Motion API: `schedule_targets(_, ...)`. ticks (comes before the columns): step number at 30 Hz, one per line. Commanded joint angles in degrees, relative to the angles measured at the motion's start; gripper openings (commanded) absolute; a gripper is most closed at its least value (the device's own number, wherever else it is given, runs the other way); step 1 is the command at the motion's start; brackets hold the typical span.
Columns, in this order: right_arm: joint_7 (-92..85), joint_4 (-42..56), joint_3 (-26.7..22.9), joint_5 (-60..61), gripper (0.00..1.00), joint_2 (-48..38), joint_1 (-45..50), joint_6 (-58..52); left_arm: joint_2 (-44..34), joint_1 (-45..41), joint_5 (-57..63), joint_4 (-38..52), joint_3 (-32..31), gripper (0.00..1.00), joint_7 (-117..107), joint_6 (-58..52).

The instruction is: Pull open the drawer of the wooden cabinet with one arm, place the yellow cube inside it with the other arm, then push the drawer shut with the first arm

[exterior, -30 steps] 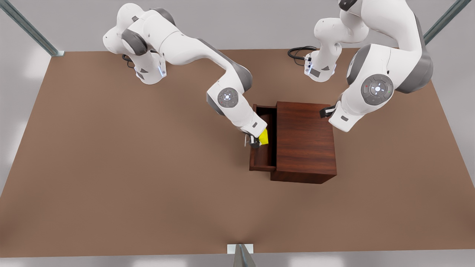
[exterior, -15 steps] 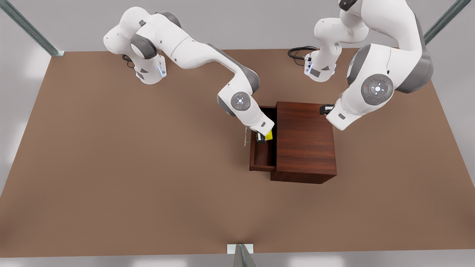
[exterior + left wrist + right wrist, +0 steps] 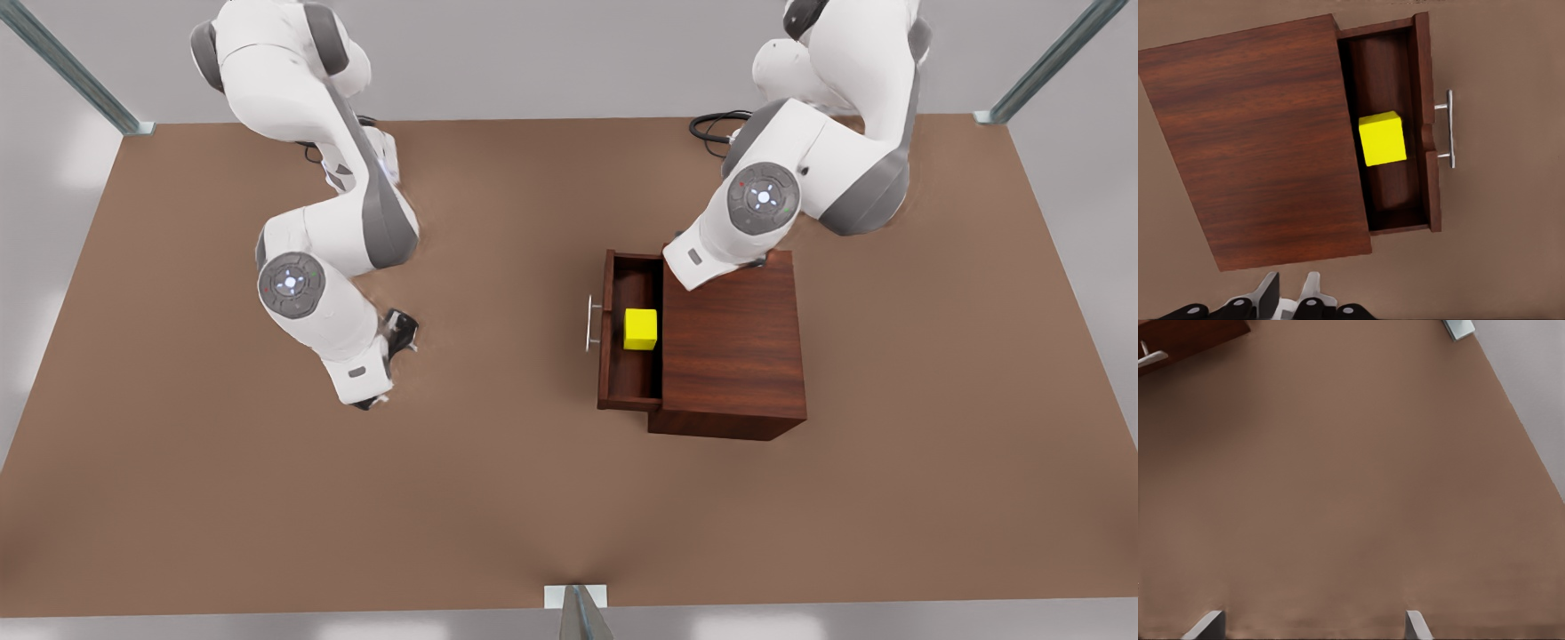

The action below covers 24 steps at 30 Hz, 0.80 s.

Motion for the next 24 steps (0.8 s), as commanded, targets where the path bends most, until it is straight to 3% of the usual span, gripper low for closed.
schedule_targets(1,40.7,1.49,-0.97,-3.54,1.0,-0.28,-2.09,-18.75,5.22,-7.06,-1.42,3.22,-0.53,0.21,-59.86,10.49)
schedule_targets(3,48.92,5.44,-5.1,-4.86,1.0,-1.24,-1.56,-24.71,10.06,-14.35,-1.07,3.31,-0.35,0.21,-88.67,25.94)
schedule_targets(5,55.37,3.96,-2.21,-8.28,1.0,-6.33,-3.05,-28.42,15.59,-21.3,4.09,3.31,0.7,0.21,-104.95,36.76)
schedule_targets(6,55.37,2.47,2.87,-12.49,1.0,-9.14,-5.42,-29.9,17.0,-22.28,6.3,3.31,0.97,0.21,-109.7,39.58)
schedule_targets(7,55.55,-2.7,13.33,-14.09,1.0,-15.98,-13.4,-31.32,18.58,-22.28,6.66,3.31,1.06,0.21,-118.13,43.45)
schedule_targets(8,55.46,-8.08,16.87,-13.48,1.0,-19.35,-17.65,-26.76,20.61,-22.98,7.36,3.31,2.9,0.21,-123.77,43.99)
schedule_targets(11,55.29,-7.74,16.78,-13.13,1.0,-15.92,-17.3,-24.46,23.95,-21.49,3.59,3.31,6.06,0.21,-131.25,49.35)
schedule_targets(18,52.74,-6.24,16.35,-11.55,1.0,-10.04,-20.2,-20.33,23.69,-20.52,1.91,2.78,7.73,0.21,-151.91,48.65)
schedule_targets(20,52.74,-6.15,16.35,-11.54,1.0,-9.51,-20.28,-20.24,23.69,-19.47,3.58,2.52,7.73,0.21,-148.49,47.77)
schedule_targets(22,52.74,-6.15,16.26,-11.63,1.0,-9.51,-20.2,-20.24,23.69,-18.94,3.32,2.17,7.65,0.21,-130.3,45.48)
schedule_targets(24,52.74,-6.07,16.26,-11.63,1.0,-8.98,-20.2,-20.24,23.69,-18.59,3.15,1.82,7.47,0.21,-123.97,38.63)
